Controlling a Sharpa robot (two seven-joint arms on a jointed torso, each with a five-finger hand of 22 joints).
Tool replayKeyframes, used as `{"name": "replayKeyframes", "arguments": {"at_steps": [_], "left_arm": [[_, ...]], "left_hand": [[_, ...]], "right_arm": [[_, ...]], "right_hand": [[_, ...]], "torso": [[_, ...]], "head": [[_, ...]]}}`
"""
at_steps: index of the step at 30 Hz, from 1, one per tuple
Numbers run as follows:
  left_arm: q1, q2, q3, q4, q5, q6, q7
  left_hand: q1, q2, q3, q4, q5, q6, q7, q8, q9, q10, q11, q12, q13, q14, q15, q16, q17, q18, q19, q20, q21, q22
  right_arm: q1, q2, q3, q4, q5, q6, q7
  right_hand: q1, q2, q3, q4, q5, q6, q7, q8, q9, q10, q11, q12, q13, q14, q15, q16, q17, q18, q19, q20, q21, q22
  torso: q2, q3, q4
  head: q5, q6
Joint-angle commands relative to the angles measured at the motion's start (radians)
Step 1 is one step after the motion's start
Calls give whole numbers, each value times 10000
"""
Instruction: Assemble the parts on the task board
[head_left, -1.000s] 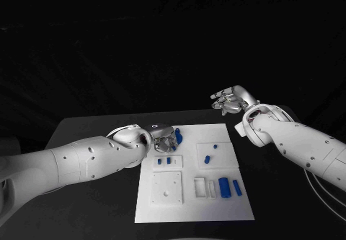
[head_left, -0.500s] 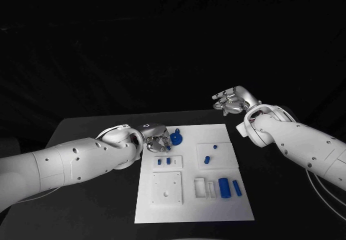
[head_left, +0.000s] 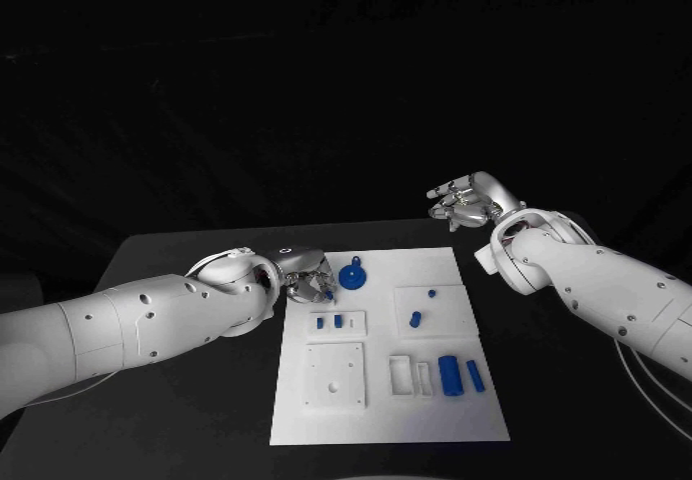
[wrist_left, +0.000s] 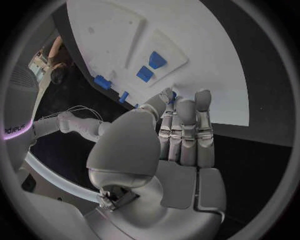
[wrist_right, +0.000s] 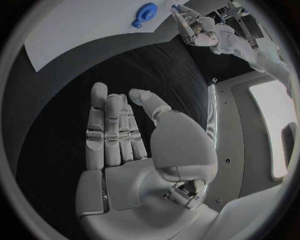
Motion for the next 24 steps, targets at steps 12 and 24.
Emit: {"name": "replayKeyframes", "arguments": {"at_steps": [12,24], "left_arm": [[4,78,-20,-76,26,291,-40],[-11,243,-96,-194,24,284,-100]], "left_hand": [[18,-71,9,19,-27,17,35,18,2,-54,28,-35,-7,28,-22,-64,23,192,9,-51,-23,190],[51,-127,17,-2,-43,-28,46,18,1,-76,40,-33,-6,35,-17,-73,33,200,19,-49,-20,190]], "right_arm": [[-4,15,4,4,-9,142,82],[-4,29,4,12,-10,154,89]], "right_hand": [[38,3,52,-3,50,8,61,-15,-3,12,14,-41,1,-75,19,-51,-7,241,176,-3,33,9],[31,8,57,1,55,26,58,-11,-1,20,11,-36,6,-75,17,-41,-26,244,171,0,29,41]], "torso": [[-1,15,-14],[3,6,-4]], "head": [[-12,-20],[-43,-18]]}}
